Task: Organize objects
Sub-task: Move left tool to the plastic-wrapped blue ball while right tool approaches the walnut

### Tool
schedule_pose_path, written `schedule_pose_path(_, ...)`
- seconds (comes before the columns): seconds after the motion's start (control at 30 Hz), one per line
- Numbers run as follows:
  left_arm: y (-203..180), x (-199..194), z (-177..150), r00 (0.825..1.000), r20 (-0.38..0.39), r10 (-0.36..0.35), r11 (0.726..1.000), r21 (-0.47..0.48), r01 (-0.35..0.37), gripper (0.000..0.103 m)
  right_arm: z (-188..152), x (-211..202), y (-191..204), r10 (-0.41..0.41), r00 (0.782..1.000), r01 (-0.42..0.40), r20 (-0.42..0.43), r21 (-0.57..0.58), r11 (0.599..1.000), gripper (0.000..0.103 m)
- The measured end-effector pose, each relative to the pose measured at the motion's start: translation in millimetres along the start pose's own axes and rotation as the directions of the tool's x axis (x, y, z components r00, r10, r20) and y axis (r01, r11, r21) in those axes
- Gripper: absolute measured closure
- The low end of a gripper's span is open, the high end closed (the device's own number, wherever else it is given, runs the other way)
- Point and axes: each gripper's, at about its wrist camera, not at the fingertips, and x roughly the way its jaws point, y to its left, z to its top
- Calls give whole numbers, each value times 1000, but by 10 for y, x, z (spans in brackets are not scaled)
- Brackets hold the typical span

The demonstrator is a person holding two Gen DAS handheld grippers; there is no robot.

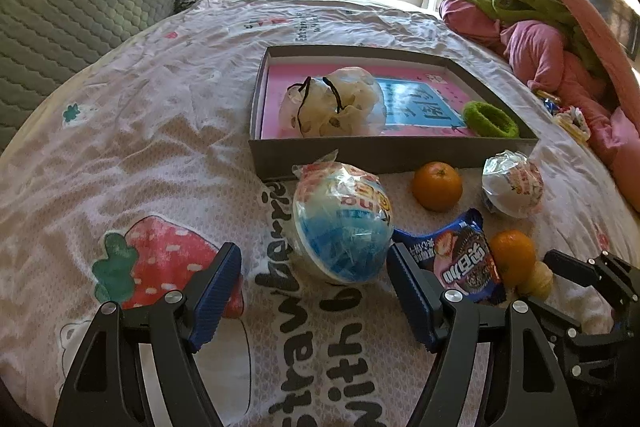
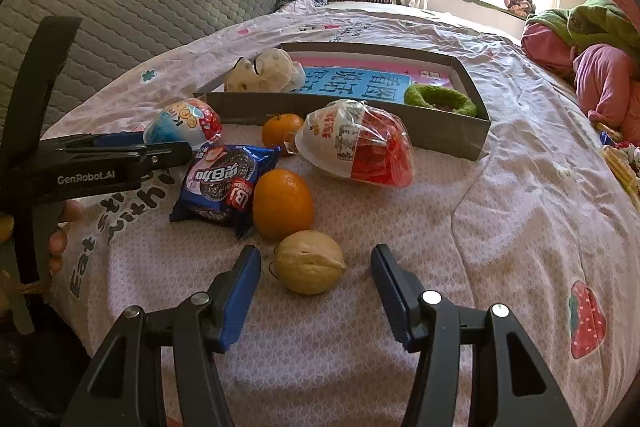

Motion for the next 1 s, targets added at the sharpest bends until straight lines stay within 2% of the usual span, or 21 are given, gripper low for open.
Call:
schedule_pose_path(0.37,-35,163,111,1000,-9,16,1000,4,-16,27,8,41,3,6,1000,-6,7,-4,1000,47)
schedule_pose_path(0.47,-21,207,136,1000,-14,19,1000,-4,-19,27,7,47,1,5,1000,-5,9,-8,1000,50)
schedule_pose_path(0.73,6,283,206,999,-16,32,999,-19,-32,27,6,51,5,19,1000,-19,17,-16,1000,67)
schedule_pose_path(1.0,1,349,284,999,-14,53,998,-25,-53,27,1,42,10,24,999,-23,23,-20,1000,67)
